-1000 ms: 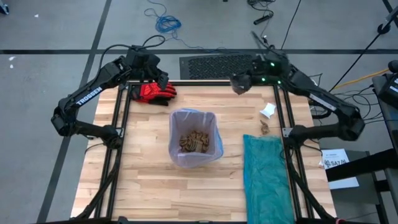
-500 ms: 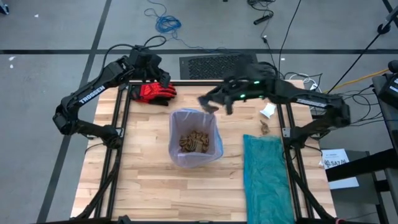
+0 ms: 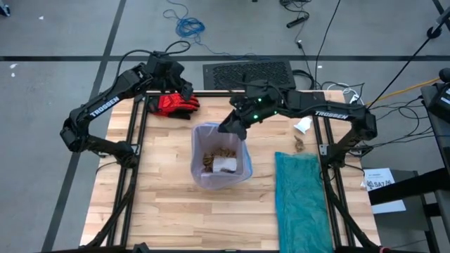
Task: Place trash/remove bag and relplace
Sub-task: Put the white paper into the trash bin
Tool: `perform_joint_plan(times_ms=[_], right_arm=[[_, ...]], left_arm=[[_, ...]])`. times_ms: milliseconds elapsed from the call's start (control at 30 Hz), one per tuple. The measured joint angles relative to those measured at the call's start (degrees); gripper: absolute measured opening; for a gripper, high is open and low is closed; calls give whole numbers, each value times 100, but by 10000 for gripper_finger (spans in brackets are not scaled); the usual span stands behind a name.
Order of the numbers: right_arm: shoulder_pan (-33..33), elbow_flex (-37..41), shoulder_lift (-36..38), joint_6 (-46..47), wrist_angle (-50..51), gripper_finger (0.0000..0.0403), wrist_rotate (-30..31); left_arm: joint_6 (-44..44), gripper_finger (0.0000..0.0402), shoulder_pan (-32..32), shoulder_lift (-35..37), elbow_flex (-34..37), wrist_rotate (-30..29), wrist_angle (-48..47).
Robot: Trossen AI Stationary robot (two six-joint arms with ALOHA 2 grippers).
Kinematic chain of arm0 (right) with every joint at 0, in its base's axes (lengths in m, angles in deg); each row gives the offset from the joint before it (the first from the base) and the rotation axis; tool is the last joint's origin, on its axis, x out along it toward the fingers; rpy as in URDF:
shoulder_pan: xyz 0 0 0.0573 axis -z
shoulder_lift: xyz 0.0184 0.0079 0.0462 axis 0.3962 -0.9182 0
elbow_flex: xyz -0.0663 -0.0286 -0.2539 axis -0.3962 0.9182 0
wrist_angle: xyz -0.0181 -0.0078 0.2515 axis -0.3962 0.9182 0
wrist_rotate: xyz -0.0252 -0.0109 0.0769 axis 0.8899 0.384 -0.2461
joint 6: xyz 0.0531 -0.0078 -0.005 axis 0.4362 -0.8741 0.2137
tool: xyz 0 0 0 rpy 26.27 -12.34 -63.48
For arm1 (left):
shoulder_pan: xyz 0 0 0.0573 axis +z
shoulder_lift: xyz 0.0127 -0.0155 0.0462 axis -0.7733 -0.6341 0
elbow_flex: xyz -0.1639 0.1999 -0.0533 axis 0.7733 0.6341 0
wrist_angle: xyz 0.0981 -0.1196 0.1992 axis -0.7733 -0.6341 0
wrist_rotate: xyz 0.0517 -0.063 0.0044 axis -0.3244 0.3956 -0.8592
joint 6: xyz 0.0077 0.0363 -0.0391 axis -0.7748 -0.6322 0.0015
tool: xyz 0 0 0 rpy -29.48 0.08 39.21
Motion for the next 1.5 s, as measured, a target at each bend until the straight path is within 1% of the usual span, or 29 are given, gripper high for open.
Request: perform_joint_plan(times_ms=[67,133,167,233,300,367,467,500,567,700,833,1000,1167,1367,1400,1500], right_arm=[[65,-220,51,-128,216,129,34],[148,-516,165,-386,805,157,211],[196,-694,218,-516,1198,169,414],[294,-1074,264,-746,2278,188,1056],[423,-1375,256,-836,3553,198,1823],[601,-1430,253,-824,4613,202,2439],[964,-1232,251,-625,5951,203,2914],[1078,-1065,253,-581,6113,203,3051],[1296,-567,355,-569,5945,203,3153],[1723,469,442,-610,6052,203,3165],[1966,1698,408,-810,5906,203,3423],[2115,2980,421,-890,5165,203,3450],[2158,3828,419,-895,4324,203,3458],[2289,4549,421,-1070,3263,203,3495],[2329,4643,421,-1079,3049,203,3586],[2457,4834,419,-1116,2815,203,4008]], left_arm=[[0,1,0,0,0,0,-1],[-52,1,0,0,0,1,-2],[-96,1,0,0,0,1,-2],[-98,1,0,0,0,1,-4],[-98,1,0,0,0,1,-4],[-98,1,0,0,0,1,1],[-98,1,0,0,0,1,7],[-98,1,0,0,0,1,7],[-101,1,0,0,0,1,13],[-101,1,0,0,0,-1,9],[-92,1,0,0,0,-1,11],[-92,1,-1,0,0,1,7],[-94,1,-1,0,0,-3,10],[-90,1,0,0,0,-7,11],[-92,1,-1,0,0,-8,11],[-90,1,0,0,0,-10,11]])
